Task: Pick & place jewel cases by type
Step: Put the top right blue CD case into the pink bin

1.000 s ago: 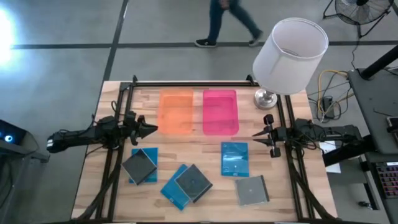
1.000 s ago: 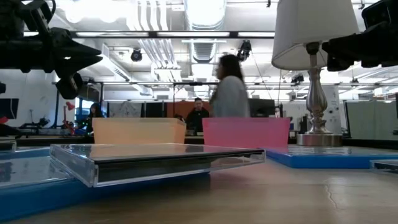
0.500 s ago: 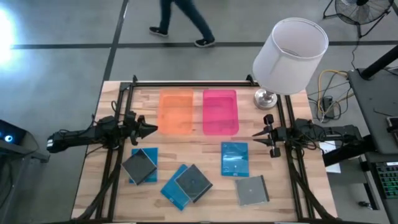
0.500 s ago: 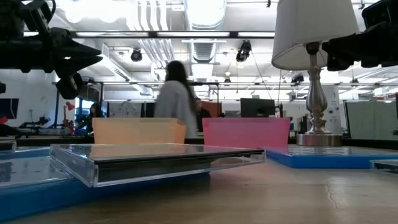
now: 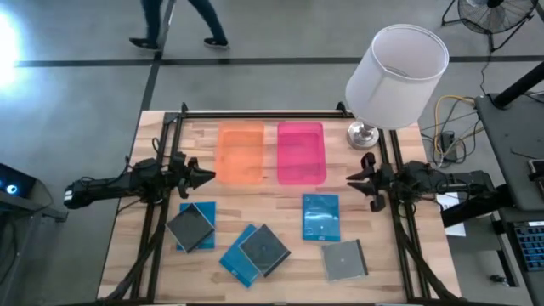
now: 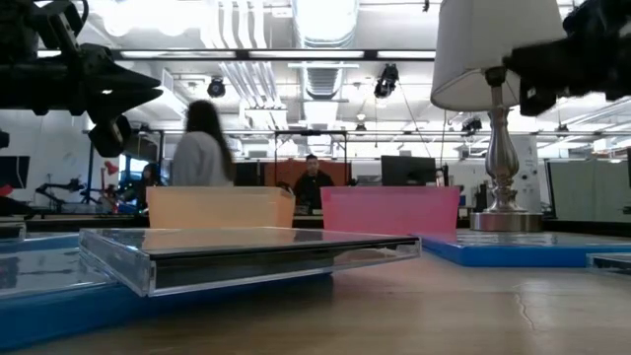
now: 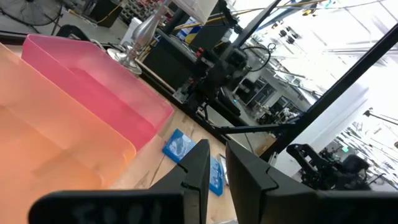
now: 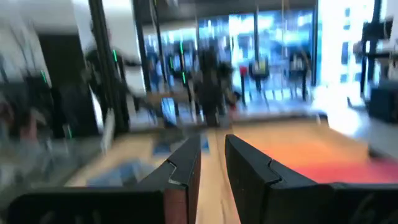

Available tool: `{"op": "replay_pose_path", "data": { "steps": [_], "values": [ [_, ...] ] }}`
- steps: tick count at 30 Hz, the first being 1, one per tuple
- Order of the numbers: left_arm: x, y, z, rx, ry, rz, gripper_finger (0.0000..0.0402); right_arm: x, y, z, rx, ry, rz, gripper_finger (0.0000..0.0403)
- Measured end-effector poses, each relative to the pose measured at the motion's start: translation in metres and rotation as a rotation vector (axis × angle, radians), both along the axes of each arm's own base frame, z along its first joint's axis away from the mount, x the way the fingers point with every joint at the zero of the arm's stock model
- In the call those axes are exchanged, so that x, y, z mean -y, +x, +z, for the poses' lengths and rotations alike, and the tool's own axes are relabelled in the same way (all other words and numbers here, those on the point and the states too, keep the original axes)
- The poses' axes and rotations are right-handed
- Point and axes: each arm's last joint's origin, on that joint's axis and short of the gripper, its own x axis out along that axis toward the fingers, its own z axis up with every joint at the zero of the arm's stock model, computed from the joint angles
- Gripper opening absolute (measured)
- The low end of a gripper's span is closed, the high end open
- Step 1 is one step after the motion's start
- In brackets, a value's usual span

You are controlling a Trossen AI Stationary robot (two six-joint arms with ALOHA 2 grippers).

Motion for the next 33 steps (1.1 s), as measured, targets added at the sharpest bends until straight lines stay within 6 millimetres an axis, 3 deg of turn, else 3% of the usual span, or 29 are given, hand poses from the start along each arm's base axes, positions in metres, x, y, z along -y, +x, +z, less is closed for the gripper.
{"op": "replay_pose_path", "data": {
  "steps": [6, 10, 14, 20, 27, 30, 33],
  "values": [
    [-0.003, -0.001, 0.010, 0.115, -0.036, 0.110, 0.0035, 0.004, -0.010, 0.028, 0.304, -0.039, -0.145, 0.0068],
    [-0.004, -0.003, 0.019, 0.199, -0.132, 0.152, 0.0035, 0.006, -0.012, 0.036, 0.380, 0.008, -0.218, 0.0068],
    [-0.009, -0.007, 0.031, 0.347, -0.226, 0.309, 0.0035, 0.006, -0.006, 0.034, 0.365, 0.187, -0.157, 0.0068],
    [-0.009, -0.013, 0.050, 0.572, -0.343, 0.283, 0.0035, 0.009, 0.006, 0.027, 0.309, 0.463, -0.188, 0.0068],
    [-0.011, -0.007, 0.045, 0.557, -0.477, 0.325, 0.0035, 0.013, 0.006, 0.036, 0.509, 0.866, -0.175, 0.0068],
    [-0.012, -0.002, 0.045, 0.520, -0.484, 0.336, 0.0035, 0.013, 0.004, 0.040, 0.562, 0.945, -0.129, 0.0068],
    [-0.012, 0.002, 0.059, 0.551, -0.461, 0.330, 0.0035, 0.013, 0.002, 0.043, 0.599, 0.955, -0.107, 0.0068]
  ]
}}
